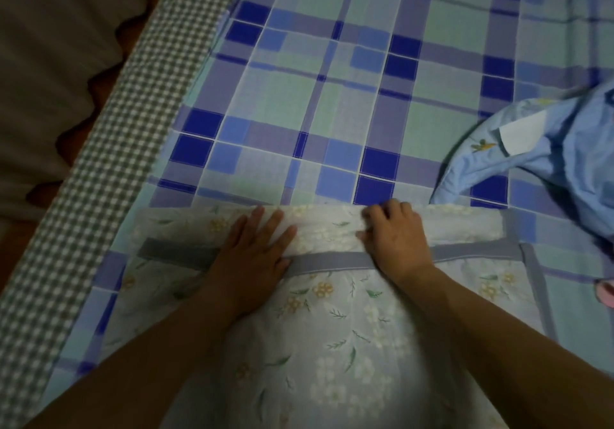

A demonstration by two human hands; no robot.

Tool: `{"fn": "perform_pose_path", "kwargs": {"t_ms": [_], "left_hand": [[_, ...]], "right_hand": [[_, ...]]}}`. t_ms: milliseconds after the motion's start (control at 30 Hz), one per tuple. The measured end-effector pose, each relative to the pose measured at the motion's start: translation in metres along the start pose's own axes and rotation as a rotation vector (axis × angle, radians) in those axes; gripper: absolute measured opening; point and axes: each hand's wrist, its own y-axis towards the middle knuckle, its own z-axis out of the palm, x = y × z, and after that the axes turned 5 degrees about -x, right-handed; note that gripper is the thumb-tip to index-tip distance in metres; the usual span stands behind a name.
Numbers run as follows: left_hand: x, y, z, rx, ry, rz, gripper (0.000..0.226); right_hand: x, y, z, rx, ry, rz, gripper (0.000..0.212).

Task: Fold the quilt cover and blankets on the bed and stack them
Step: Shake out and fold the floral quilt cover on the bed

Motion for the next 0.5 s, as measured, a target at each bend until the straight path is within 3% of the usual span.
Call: {"fn": "perform_pose_path", "kwargs": {"t_ms": [67, 133, 233, 267, 333, 400, 500], "left_hand": [[-0.002, 0.002, -0.002, -0.013, -0.018, -0.045, 0.064], [-0.006, 0.01, -0.012, -0.047, -0.063, -0.076, 0.062], [0.003, 0.023, -0.026, -0.322, -0.121, -0.163, 0.042], [0.011, 0.028, -0.028, -0.336, -0.119, -0.208, 0.035], [0.024, 0.036, -0.034, -0.232, -0.09, -0.237, 0.025], [0.03, 0.04, -0.032, -0.135, -0.02, -0.153, 0.03], [0.026, 0.037, -0.027, -0.15, 0.126, -0.013, 0.023]], "right_hand": [[-0.008, 0.008, 0.003, -0.013, -0.029, 0.177, 0.032], [-0.007, 0.01, 0.0, -0.068, -0.025, 0.097, 0.027], [-0.018, 0.003, -0.003, -0.091, 0.029, -0.076, 0.027], [-0.024, 0.002, -0.005, -0.079, 0.046, -0.066, 0.029], [-0.037, 0.001, -0.008, -0.048, 0.054, -0.027, 0.036], [-0.041, 0.001, -0.011, -0.029, 0.039, -0.078, 0.043], [-0.04, 0.0, -0.009, -0.025, 0.023, -0.18, 0.045]]}}
